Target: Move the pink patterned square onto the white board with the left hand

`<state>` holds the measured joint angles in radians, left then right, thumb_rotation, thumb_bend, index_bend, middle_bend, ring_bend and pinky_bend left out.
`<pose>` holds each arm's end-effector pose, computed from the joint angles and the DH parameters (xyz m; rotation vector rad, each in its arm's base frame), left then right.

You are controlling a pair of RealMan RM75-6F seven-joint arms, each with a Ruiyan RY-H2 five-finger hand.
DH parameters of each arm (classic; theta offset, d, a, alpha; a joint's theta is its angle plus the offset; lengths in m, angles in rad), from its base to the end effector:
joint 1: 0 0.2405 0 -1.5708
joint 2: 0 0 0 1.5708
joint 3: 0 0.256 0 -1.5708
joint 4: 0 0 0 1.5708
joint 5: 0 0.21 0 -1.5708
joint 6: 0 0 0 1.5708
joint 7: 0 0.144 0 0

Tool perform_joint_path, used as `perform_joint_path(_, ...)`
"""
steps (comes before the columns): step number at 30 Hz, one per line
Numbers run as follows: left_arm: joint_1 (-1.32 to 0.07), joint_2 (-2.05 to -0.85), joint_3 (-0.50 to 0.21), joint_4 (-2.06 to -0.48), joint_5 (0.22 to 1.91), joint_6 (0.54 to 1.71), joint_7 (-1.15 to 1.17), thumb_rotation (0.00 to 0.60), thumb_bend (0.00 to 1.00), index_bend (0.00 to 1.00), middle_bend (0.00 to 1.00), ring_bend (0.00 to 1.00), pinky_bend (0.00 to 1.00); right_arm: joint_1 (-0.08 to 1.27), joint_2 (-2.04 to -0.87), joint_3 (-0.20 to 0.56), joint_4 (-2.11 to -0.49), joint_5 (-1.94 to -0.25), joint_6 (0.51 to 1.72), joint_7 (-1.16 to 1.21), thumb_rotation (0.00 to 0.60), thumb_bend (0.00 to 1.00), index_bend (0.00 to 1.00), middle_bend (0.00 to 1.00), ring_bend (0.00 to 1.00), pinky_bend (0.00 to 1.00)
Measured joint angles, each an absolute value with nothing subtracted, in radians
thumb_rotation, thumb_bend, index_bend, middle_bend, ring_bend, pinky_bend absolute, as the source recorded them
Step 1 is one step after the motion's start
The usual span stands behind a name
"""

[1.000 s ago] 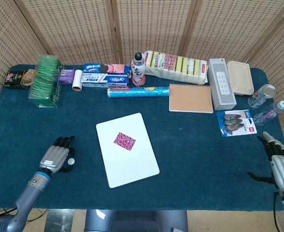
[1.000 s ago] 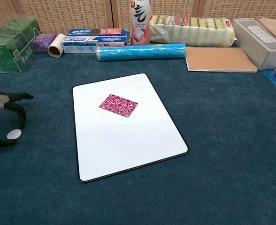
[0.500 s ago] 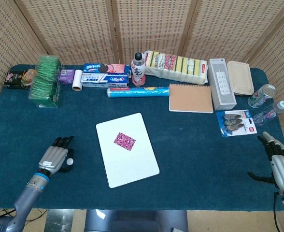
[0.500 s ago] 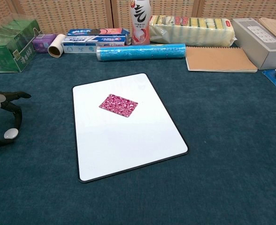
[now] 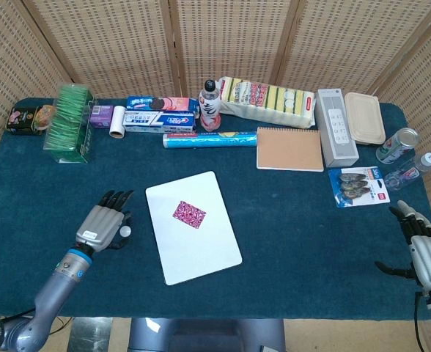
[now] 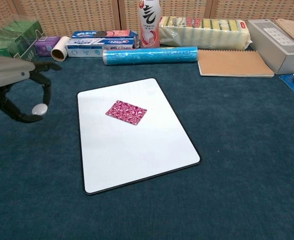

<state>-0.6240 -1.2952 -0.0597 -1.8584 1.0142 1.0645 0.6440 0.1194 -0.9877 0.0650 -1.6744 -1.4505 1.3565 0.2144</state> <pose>-0.1773 0.2803 0.0362 -1.9072 -0.8825 -0.6662 -0.3136 -0.1938 0.1838 1.3534 -1.0989 0.9501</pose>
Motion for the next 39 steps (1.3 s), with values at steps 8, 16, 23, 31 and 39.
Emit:
perform_joint_path(8,-0.788,-1.37,-0.147,-1.925,0.767,1.084,0.894,0.6,0.27,0.59,0.0,0.0,0.01,0.122,-0.982,0.065,-1.67,-1.452,1.35,0.233,0.6,0.0,0.02,0.0,0.0,0.0)
perform_joint_path(16,-0.95,-1.549,-0.222,-1.818,0.529,1.105,0.996,0.6,0.27,0.59,0.0,0.0,0.01,0.124,-0.971,0.07,-1.661,-1.445,1.344,0.273,0.6,0.0,0.02,0.0,0.0,0.0)
perform_joint_path(23,-1.051,-1.665,-0.268,-1.67,0.398,1.11,1.021,0.6,0.27,0.59,0.0,0.0,0.01,0.125,-0.963,0.072,-1.652,-1.443,1.338,0.302,0.6,0.0,0.02,0.0,0.0,0.0)
perform_joint_path(31,-1.105,-1.712,-0.273,-1.621,0.339,1.147,1.048,0.6,0.27,0.59,0.0,0.0,0.01,0.129,-0.956,0.077,-1.64,-1.435,1.329,0.329,0.6,0.0,0.02,0.0,0.0,0.0)
perform_joint_path(39,-1.119,-1.724,-0.259,-1.604,0.309,1.171,1.061,0.6,0.27,0.59,0.0,0.0,0.01,0.125,-0.952,0.073,-1.645,-1.451,1.342,0.336,0.6,0.0,0.02,0.0,0.0,0.0)
